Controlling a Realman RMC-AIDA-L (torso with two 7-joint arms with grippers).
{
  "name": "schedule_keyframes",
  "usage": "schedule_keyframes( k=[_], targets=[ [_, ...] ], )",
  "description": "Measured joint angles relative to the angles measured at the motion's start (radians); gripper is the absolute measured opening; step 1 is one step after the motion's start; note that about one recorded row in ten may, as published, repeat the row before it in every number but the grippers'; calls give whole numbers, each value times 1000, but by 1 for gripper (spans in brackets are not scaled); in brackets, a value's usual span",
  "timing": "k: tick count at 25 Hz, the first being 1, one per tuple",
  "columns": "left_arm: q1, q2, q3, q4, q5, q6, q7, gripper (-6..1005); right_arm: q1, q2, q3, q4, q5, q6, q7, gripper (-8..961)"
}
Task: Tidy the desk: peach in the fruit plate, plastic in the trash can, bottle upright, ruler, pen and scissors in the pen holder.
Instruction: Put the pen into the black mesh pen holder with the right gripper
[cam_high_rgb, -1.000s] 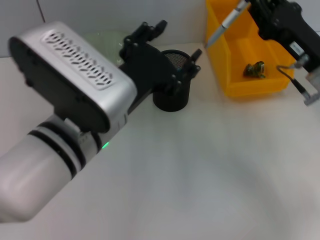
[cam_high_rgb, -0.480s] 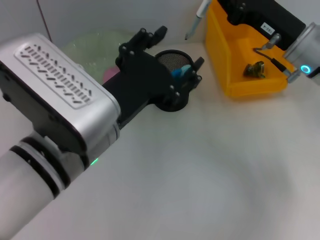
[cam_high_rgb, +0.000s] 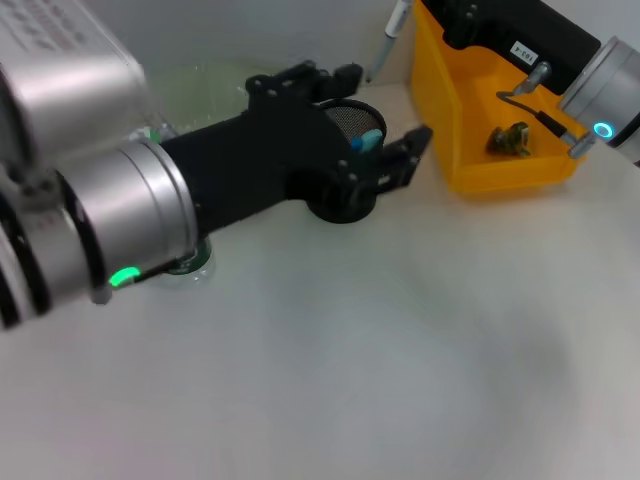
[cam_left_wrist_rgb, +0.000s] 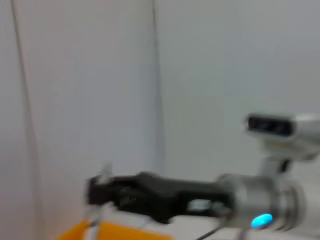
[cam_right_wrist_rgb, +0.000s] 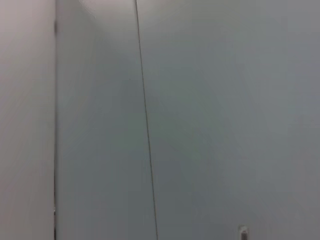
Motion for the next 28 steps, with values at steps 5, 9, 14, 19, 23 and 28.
schedule_keyframes(
  k=[5,9,14,19,23,28],
  targets=[
    [42,-158,-307,-191,-432,429,505,750,3,1,-15,-2,0,38,-4,138],
    [40,-160,-304,-365,-506,498,777,749,12,3,-38,-1,5,78,-24,139],
    [0,-160,-289,-622,-656,567,1016,750,44,7,-66,35,5,135,-65,139],
    [-49,-159,-327,-837,-748,704,1182,749,80,9,-81,81,3,214,-113,138],
    [-72,-158,-342,-931,-780,749,1236,753,97,9,-98,111,3,265,-146,139],
    [-93,-157,-350,-1005,-786,773,1281,751,104,9,-112,132,2,312,-151,146]
  ],
)
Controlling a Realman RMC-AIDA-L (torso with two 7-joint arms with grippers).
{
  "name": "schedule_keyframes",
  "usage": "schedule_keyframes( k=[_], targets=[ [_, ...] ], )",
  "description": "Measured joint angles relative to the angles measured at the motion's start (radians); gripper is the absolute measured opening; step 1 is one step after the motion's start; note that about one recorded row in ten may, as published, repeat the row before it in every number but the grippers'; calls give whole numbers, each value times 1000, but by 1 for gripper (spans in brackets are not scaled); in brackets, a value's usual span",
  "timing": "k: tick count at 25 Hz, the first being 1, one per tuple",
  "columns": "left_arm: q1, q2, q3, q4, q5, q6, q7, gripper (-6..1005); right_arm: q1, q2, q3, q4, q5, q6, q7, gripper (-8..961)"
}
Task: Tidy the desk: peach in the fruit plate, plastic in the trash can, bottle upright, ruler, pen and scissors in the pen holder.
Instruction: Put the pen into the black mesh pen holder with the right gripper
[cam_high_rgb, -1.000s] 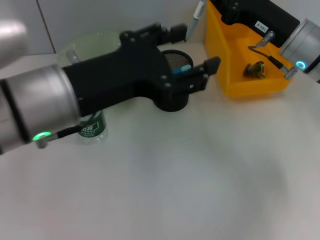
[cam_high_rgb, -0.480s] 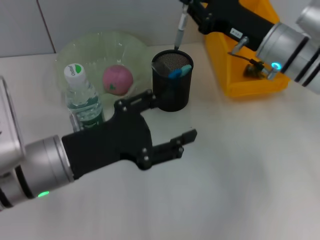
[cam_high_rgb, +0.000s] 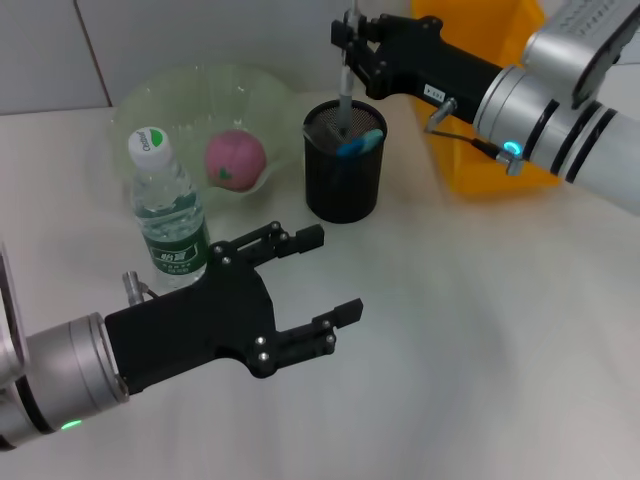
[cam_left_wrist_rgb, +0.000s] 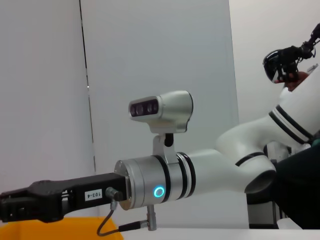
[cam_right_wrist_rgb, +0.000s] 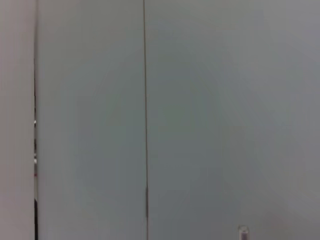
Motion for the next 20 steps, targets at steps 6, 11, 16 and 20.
schedule_keyframes(
  k=[6,11,16,20],
  targets=[
    [-4,2,-3,-19,4,1,6,750,7,2,-29,9,-1,20,0,168],
    [-12,3,-15,-49,5,18,17,750,0,1,-67,-5,-1,-19,19,185],
    [-19,4,-33,-83,7,46,19,750,-50,-4,-89,-82,-4,-96,142,284],
    [-19,10,-52,-89,20,77,12,750,-154,-33,-264,-334,-104,-211,440,480]
  ],
)
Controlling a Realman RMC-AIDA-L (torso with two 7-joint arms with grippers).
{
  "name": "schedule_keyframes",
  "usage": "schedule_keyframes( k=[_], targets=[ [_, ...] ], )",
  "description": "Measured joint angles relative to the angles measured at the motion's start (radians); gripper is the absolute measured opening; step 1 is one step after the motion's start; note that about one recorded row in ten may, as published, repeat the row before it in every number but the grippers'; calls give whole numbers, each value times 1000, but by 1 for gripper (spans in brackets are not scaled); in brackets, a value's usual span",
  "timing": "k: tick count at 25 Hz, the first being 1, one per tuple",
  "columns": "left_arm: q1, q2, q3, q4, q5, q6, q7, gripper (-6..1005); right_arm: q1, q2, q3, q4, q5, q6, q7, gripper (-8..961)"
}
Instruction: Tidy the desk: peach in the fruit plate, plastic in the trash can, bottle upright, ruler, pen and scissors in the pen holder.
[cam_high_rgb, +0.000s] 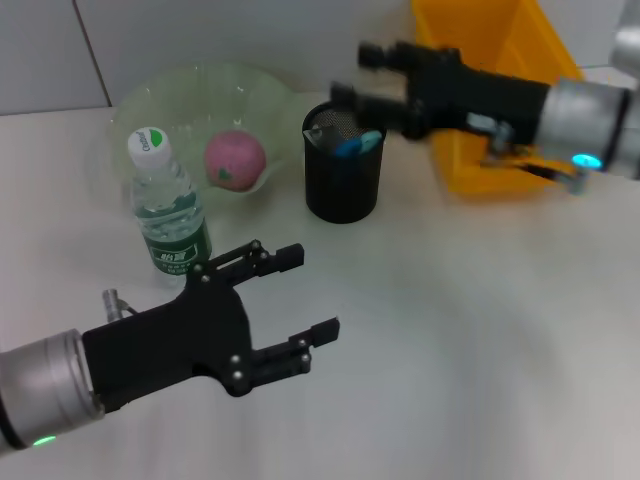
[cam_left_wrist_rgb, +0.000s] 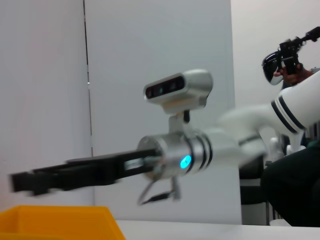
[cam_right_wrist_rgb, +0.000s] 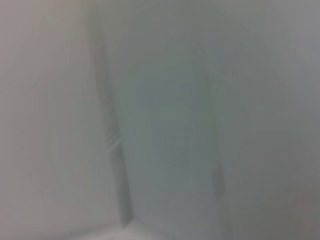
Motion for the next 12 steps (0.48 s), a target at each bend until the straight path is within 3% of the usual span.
schedule_keyframes(
  k=[3,7,9,12],
  targets=[
    [-2,12,-20,-3,28,26,-15,750,-77,-41,-81,-233,-181,-148,181,652],
    [-18,30,-59,-36,90,59,-32,750,-114,-80,-33,-346,-362,-362,219,824],
    [-34,32,-76,-78,98,62,-34,750,-125,-84,-11,-352,-419,-423,209,824],
    [-76,38,-98,-180,101,65,-29,750,-161,-70,-3,-354,-446,-445,179,825]
  ],
)
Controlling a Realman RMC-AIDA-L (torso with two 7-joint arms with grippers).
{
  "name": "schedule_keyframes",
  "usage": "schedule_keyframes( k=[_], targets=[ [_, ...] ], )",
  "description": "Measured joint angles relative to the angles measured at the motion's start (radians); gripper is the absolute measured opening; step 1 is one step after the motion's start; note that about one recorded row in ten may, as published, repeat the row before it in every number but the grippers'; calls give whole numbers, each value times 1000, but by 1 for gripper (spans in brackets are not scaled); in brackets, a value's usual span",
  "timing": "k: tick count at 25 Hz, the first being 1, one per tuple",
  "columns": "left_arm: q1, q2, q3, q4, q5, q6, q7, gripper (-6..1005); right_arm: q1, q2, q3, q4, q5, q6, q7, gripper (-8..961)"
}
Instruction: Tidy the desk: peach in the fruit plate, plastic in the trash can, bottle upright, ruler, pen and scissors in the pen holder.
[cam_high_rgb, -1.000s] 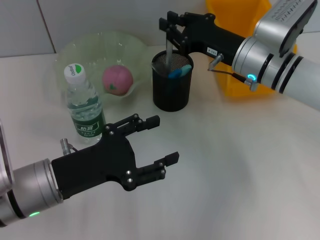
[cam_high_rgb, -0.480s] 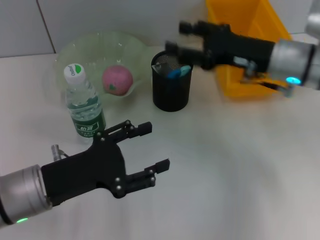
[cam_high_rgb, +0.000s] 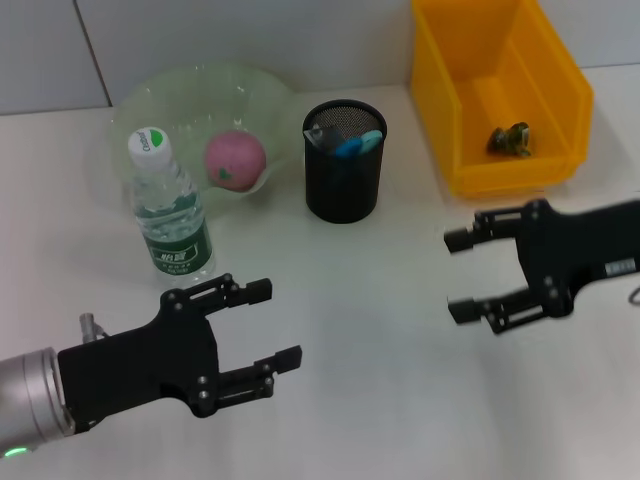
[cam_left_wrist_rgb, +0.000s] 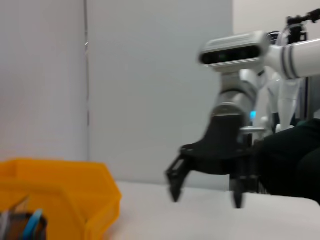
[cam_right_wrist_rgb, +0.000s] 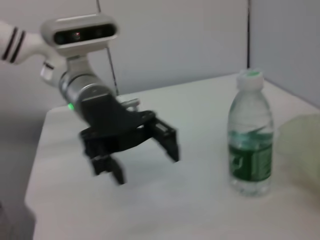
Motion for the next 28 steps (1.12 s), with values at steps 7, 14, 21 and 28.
schedule_keyframes(
  k=[7,14,21,28],
  targets=[
    [-56,12,-10,-122,1,22,-4,750,-59,38,14,21,7,18,-89,825],
    [-64,24,-16,-132,25,26,-12,750,-62,50,15,43,8,39,-112,825],
    [-66,24,-15,-134,26,29,-16,750,-54,55,14,45,8,61,-118,825],
    [-66,26,-19,-135,27,44,-24,750,-44,63,8,45,2,78,-117,825]
  ],
)
